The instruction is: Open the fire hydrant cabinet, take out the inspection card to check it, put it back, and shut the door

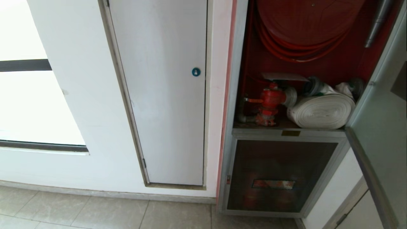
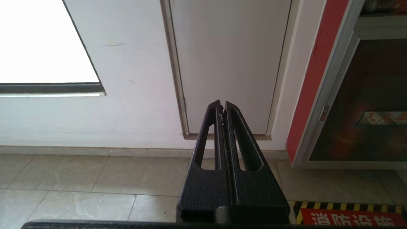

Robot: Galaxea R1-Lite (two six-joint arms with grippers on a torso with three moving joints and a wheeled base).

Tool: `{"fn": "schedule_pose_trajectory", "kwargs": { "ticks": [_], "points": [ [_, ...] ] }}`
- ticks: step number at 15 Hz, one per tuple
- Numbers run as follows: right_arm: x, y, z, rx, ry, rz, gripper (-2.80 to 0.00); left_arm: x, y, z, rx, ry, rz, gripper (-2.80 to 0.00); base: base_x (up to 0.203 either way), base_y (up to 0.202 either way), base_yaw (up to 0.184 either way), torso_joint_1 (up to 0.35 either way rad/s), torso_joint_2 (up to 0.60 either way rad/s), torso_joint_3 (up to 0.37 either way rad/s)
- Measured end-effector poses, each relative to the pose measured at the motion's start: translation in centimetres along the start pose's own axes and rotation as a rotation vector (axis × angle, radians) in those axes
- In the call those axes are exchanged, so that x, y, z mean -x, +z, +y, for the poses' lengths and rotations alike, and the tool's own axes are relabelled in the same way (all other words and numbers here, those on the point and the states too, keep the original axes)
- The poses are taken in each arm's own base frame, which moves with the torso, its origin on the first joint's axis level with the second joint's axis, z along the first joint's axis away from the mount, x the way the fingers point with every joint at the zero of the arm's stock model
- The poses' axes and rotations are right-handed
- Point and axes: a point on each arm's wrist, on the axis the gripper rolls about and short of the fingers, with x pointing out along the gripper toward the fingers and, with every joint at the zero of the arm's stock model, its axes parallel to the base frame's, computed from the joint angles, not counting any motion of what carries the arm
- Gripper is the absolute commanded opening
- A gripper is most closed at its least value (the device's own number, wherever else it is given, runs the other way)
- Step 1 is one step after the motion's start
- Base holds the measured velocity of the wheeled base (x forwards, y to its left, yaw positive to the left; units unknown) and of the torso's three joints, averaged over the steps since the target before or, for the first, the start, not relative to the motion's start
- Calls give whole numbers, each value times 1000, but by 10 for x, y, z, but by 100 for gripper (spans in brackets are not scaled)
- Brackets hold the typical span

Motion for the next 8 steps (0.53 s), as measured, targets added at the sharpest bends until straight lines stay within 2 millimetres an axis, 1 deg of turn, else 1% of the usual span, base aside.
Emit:
{"fn": "schedule_pose_trajectory", "kwargs": {
  "ticks": [3,8],
  "points": [
    [4,0,11,-8,102,1,-280,0,0,0,0,-1,0,-280,0,0,0,0,0,0],
    [10,-3,35,-13,356,38,-280,0,0,0,0,0,0,-280,0,0,0,0,0,0]
  ]
}}
